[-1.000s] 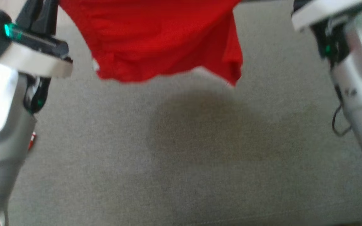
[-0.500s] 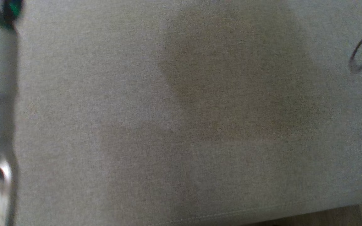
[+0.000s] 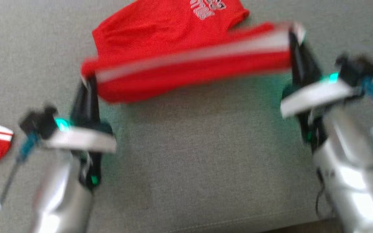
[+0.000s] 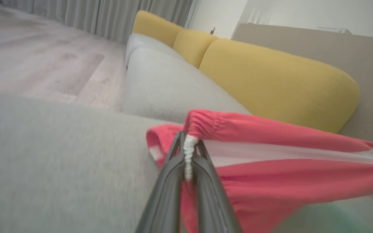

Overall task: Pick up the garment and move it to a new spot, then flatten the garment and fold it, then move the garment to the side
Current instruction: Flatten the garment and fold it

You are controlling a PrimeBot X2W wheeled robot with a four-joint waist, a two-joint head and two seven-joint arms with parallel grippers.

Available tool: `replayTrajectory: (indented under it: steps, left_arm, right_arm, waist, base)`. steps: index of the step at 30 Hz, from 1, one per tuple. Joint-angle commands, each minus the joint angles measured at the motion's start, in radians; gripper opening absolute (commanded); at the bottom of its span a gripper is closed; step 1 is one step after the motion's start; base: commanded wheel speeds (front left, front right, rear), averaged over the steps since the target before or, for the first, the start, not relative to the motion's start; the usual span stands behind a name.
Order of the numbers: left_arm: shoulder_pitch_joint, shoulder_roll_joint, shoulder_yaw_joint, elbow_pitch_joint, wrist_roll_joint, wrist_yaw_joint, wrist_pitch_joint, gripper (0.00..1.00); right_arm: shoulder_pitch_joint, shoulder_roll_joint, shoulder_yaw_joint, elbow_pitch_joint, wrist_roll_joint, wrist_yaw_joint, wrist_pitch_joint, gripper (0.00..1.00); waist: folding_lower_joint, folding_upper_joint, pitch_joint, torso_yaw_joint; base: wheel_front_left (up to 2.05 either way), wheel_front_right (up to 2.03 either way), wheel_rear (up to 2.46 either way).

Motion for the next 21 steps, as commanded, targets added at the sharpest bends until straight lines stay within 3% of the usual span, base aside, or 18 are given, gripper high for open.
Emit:
replayTrajectory:
  steps: [1, 13, 21]
  left_arm:
    - [0.024, 0.036, 0.072, -0.028, -0.010, 0.011, -0.007, 0.00]
    - [0.331, -0.041, 0.048, -0.098, 0.001, 0.011, -0.007, 0.00]
    - [0.408, -0.060, 0.023, -0.121, 0.011, 0.011, -0.007, 0.00]
  right_arm:
    - [0.022, -0.028, -0.010, -0.044, 0.026, -0.002, -0.007, 0.00]
    - [0.377, -0.060, -0.003, -0.139, 0.147, -0.002, -0.007, 0.00]
    - [0.469, -0.079, -0.018, -0.193, 0.186, -0.002, -0.007, 0.00]
  waist:
    - [0.0001, 0.0000, -0.026, -0.007]
    - [0.0001, 0.0000, -0.211, -0.008]
    - [0.0001, 0.0000, -0.243, 0.003]
  base:
    - [0.00, 0.00, 0.00]
    - [0.00, 0.00, 0.00]
    - [0.00, 0.00, 0.00]
